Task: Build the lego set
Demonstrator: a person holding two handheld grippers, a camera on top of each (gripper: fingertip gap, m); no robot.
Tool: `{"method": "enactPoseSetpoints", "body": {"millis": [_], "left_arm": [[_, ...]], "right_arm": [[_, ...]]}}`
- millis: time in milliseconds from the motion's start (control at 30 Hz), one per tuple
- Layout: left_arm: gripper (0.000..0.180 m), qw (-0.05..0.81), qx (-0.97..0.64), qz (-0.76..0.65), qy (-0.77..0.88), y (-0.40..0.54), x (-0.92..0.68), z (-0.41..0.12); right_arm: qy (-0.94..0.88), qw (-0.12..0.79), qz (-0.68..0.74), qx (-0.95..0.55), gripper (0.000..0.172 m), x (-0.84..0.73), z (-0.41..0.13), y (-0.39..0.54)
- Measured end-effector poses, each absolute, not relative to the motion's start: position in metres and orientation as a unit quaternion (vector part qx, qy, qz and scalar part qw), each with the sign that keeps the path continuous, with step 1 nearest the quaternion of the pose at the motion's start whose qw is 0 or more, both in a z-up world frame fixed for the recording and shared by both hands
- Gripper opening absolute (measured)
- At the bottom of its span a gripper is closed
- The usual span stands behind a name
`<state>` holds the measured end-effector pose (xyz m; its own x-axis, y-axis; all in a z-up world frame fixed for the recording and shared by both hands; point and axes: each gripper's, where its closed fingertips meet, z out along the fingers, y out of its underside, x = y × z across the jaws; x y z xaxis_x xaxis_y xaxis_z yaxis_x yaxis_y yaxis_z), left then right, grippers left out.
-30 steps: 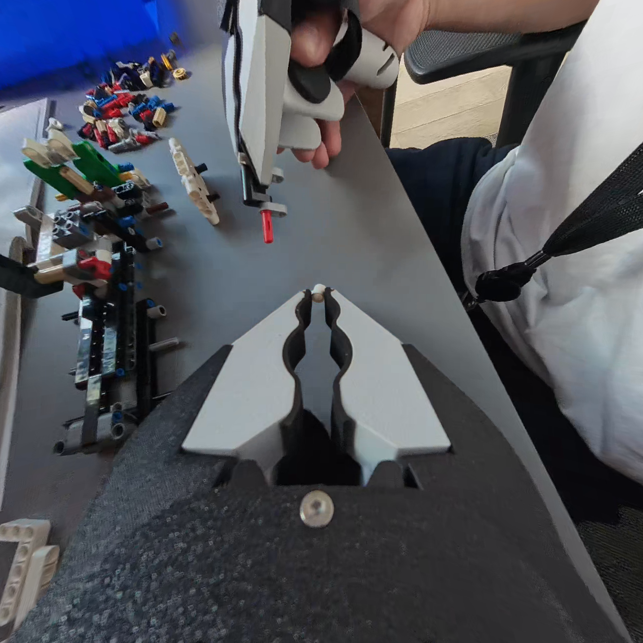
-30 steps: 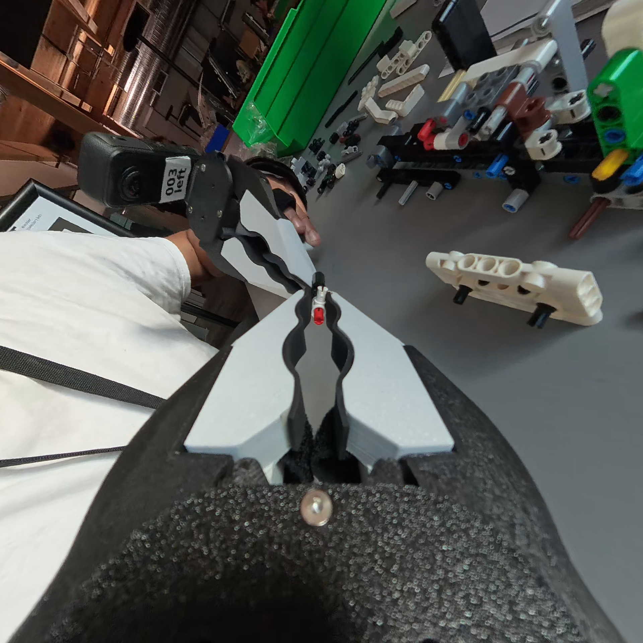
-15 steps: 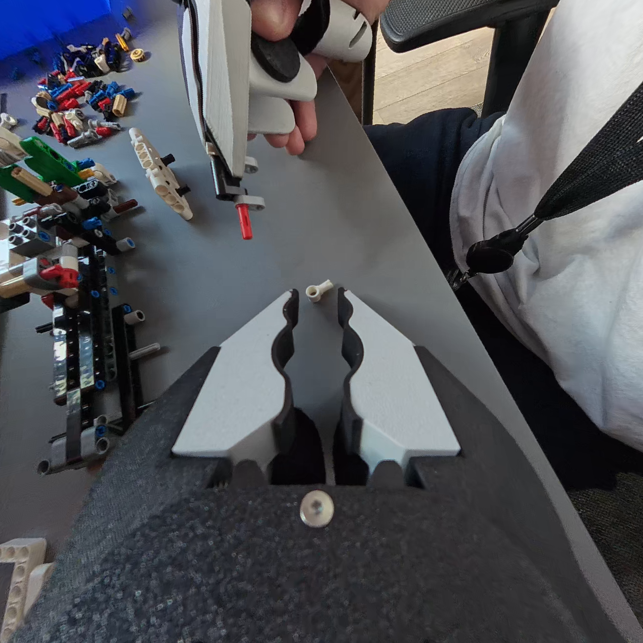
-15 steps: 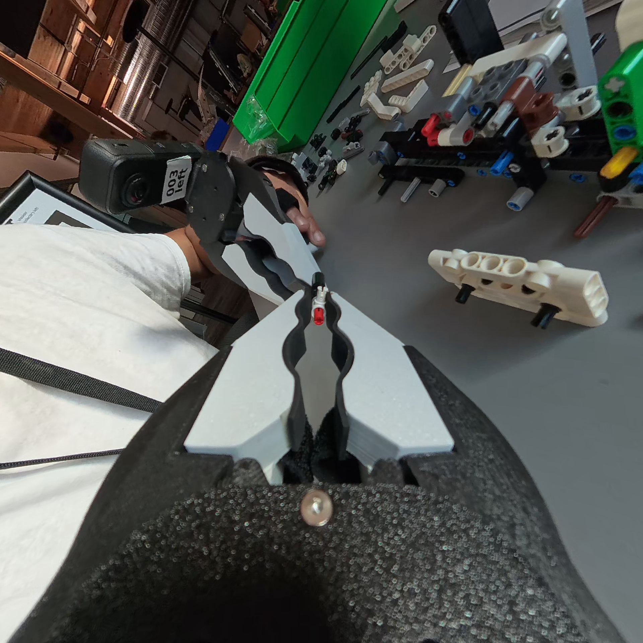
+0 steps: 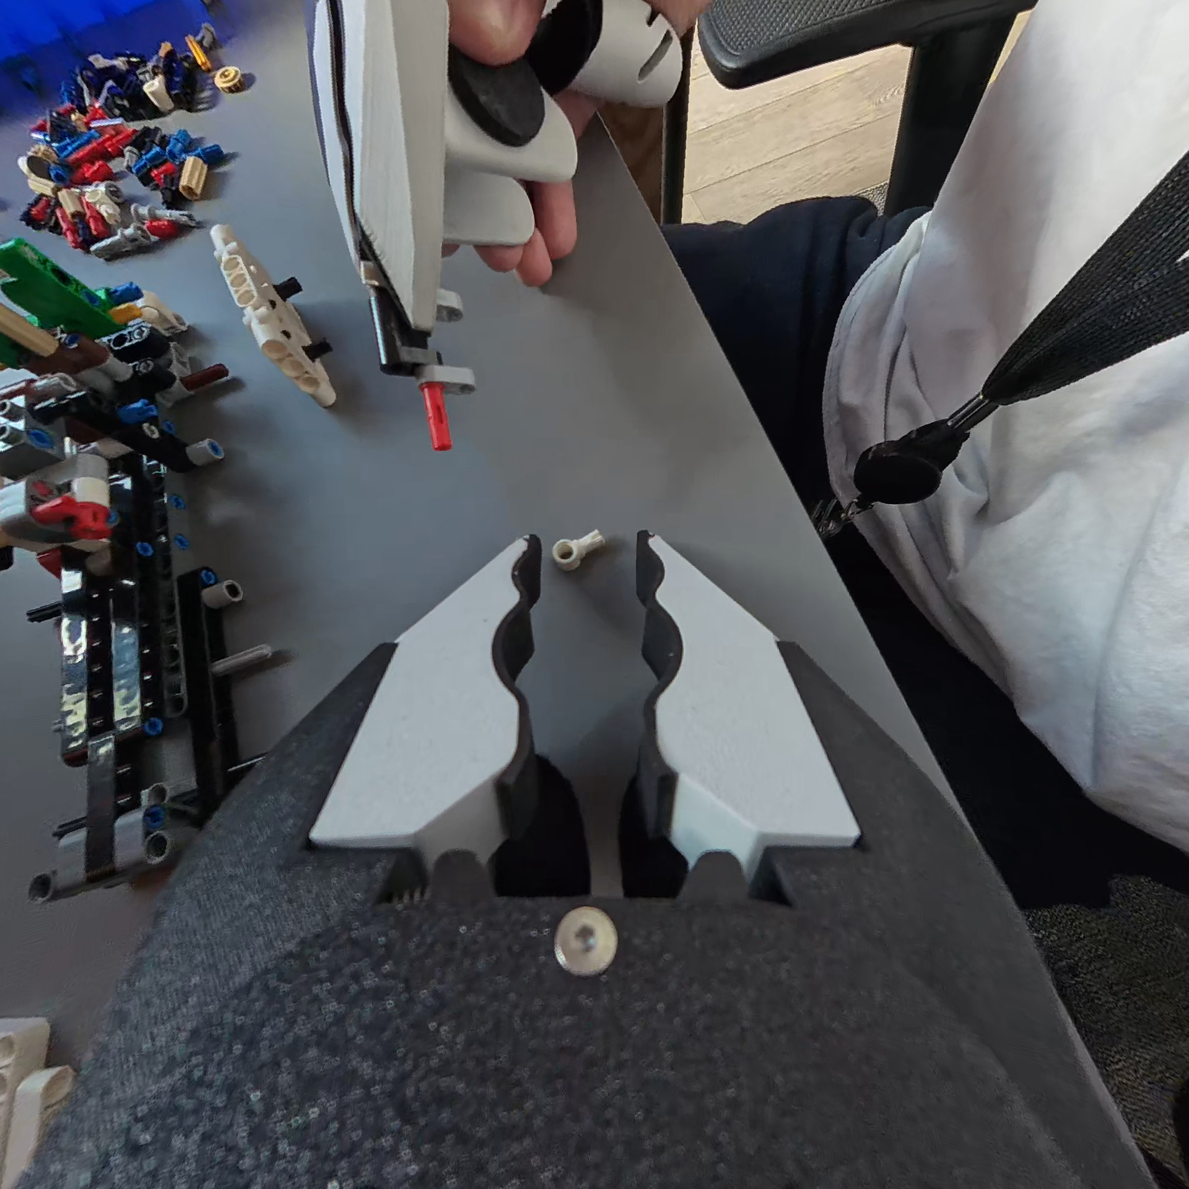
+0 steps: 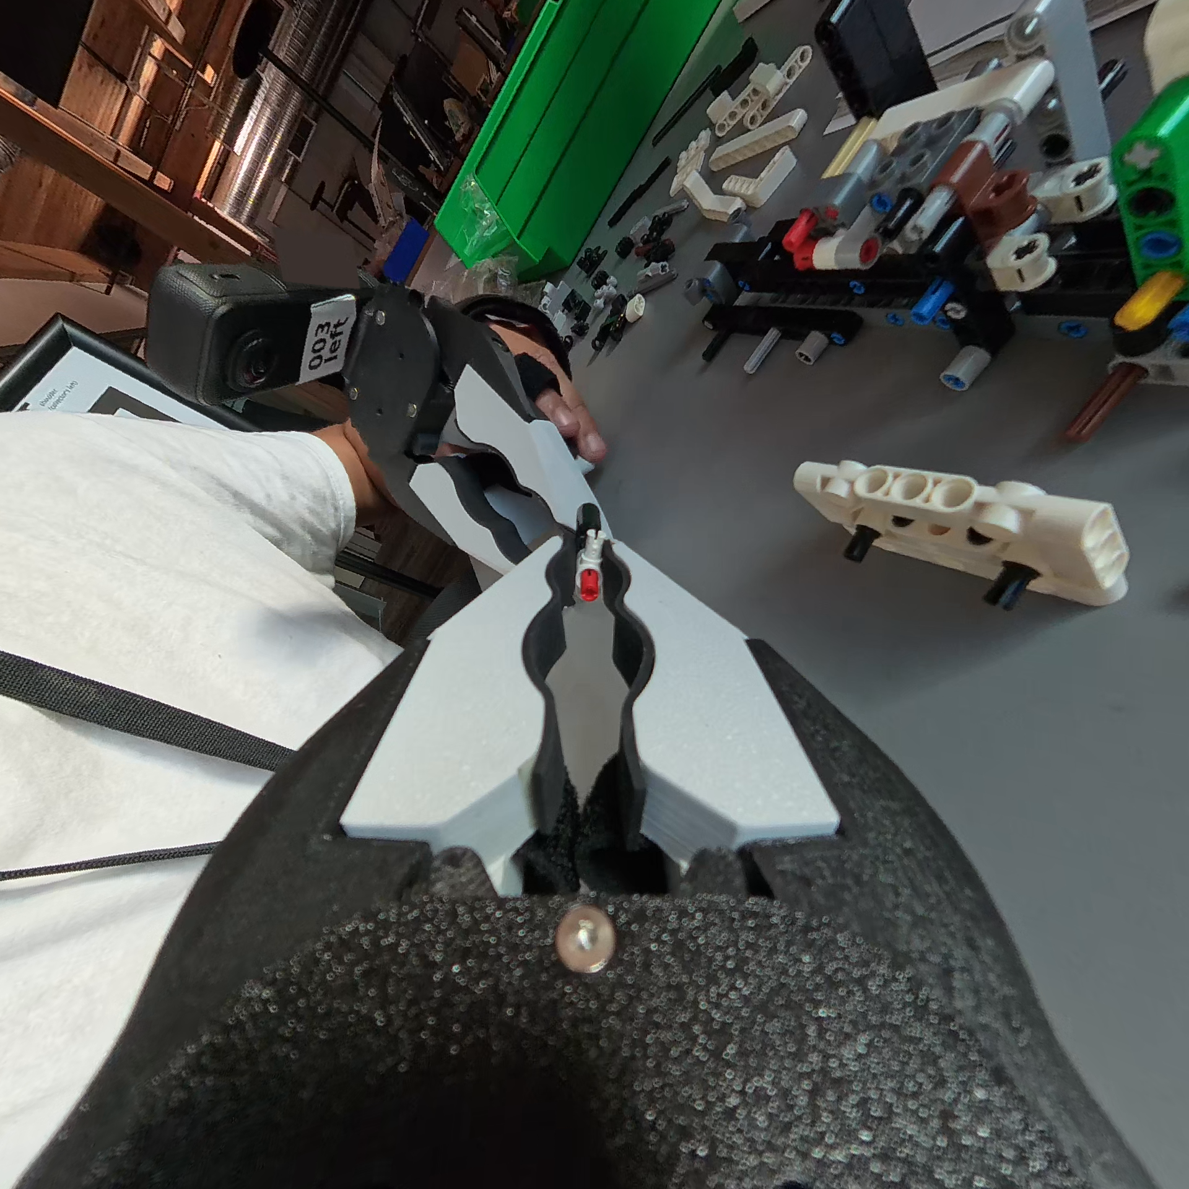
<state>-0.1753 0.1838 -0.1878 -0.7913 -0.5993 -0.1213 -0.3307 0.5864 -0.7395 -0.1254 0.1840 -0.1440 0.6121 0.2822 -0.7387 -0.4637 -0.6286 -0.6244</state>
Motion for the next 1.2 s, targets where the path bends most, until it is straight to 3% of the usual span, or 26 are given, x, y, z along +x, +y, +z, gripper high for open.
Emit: {"method": "enactPoseSetpoints", "body": {"millis": [233, 600, 767, 967, 1100, 1200], "left_arm": [[0.019, 0.19, -0.282, -0.363, 0.868, 0.189, -0.172, -0.188], [0.028, 0.179, -0.35, -0.349, 0.851, 0.187, -0.168, -0.189], [0.016, 0.186, -0.382, -0.331, 0.843, 0.192, -0.167, -0.19], [0.013, 0.193, -0.383, -0.324, 0.843, 0.194, -0.167, -0.19], [0.013, 0.174, -0.413, -0.368, 0.815, 0.199, -0.162, -0.184], [0.013, 0.126, -0.449, -0.502, 0.729, 0.2, -0.153, -0.145]], "right_arm": [[0.057, 0.427, 0.435, -0.791, 0.006, -0.125, -0.145, 0.184], [0.057, 0.426, 0.432, -0.793, 0.006, -0.126, -0.145, 0.185], [0.056, 0.426, 0.432, -0.793, 0.006, -0.126, -0.146, 0.185], [0.055, 0.427, 0.43, -0.793, 0.006, -0.126, -0.146, 0.185], [0.047, 0.441, 0.411, -0.797, 0.006, -0.126, -0.145, 0.185], [0.005, 0.507, 0.353, -0.786, 0.006, -0.129, -0.131, 0.19]]}}
